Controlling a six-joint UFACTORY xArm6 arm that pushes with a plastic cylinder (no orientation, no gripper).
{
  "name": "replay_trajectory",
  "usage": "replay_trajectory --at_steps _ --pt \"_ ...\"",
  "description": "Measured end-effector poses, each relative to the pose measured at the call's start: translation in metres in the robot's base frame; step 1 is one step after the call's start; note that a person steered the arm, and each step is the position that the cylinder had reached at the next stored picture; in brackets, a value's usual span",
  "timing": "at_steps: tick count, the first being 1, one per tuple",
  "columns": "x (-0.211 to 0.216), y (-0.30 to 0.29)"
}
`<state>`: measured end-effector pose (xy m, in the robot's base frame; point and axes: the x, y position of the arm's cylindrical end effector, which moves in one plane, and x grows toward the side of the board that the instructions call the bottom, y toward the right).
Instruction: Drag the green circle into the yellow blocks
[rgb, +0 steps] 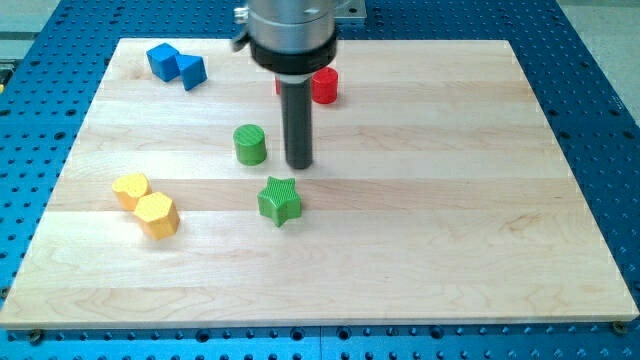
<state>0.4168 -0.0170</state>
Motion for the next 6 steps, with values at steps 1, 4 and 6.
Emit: replay_trajectory --at_steps 1,4,6 --pt "-0.014 -0.057" --pt "-0.027 -0.168" --pt "0.041 -0.149"
